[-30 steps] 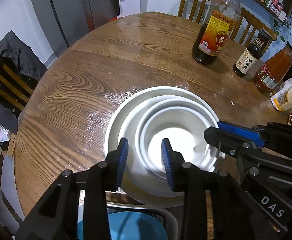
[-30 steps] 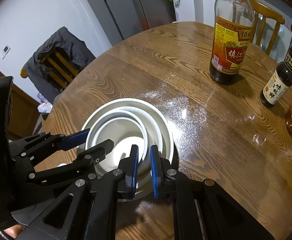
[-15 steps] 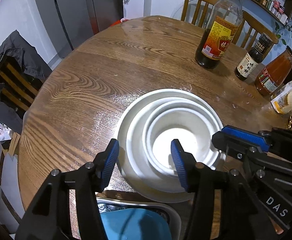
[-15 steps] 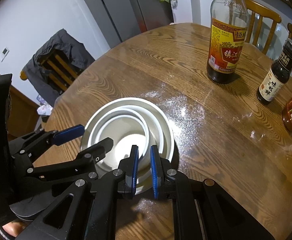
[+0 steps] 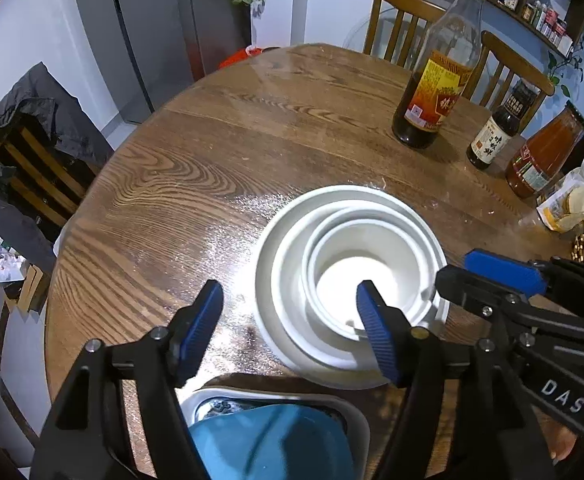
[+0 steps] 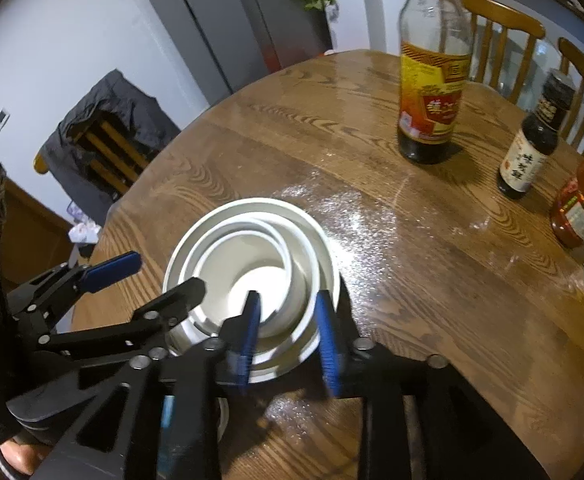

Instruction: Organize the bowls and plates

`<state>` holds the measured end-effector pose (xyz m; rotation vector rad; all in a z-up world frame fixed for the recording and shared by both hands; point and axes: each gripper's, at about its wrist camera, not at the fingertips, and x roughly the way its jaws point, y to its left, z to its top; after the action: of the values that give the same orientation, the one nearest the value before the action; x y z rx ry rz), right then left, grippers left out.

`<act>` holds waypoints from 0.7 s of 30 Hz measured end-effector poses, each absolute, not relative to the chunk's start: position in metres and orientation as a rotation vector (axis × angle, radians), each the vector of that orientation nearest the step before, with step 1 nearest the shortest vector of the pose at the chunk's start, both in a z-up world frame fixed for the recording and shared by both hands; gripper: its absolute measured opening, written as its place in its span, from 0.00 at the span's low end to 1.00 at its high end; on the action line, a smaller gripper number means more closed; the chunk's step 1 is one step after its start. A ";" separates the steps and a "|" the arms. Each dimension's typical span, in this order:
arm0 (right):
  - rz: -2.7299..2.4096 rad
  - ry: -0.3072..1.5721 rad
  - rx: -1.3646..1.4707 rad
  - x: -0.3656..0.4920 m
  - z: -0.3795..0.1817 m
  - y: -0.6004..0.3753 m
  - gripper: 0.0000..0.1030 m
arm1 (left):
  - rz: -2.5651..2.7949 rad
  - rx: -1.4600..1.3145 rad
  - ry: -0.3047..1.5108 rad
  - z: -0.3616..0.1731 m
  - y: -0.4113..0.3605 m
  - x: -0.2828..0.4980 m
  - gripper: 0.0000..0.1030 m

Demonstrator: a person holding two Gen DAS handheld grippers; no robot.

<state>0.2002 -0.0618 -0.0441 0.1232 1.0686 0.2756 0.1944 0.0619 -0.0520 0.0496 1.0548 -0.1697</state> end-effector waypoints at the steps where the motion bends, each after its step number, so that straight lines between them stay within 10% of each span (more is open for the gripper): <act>1: 0.268 1.061 0.130 0.198 -0.042 -0.064 0.44 | -0.169 0.048 1.045 -0.050 0.064 0.193 0.76; 6: 0.254 1.028 0.181 0.185 -0.035 -0.075 0.68 | -0.181 0.034 1.016 -0.041 0.074 0.184 0.93; 21: 0.182 0.999 0.274 0.142 -0.030 -0.093 0.68 | -0.265 0.074 1.011 -0.031 0.101 0.169 0.99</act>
<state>0.1419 -0.0934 -0.0303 0.2737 0.9991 0.1818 0.1687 0.1012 -0.0311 0.0738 1.0113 -0.2652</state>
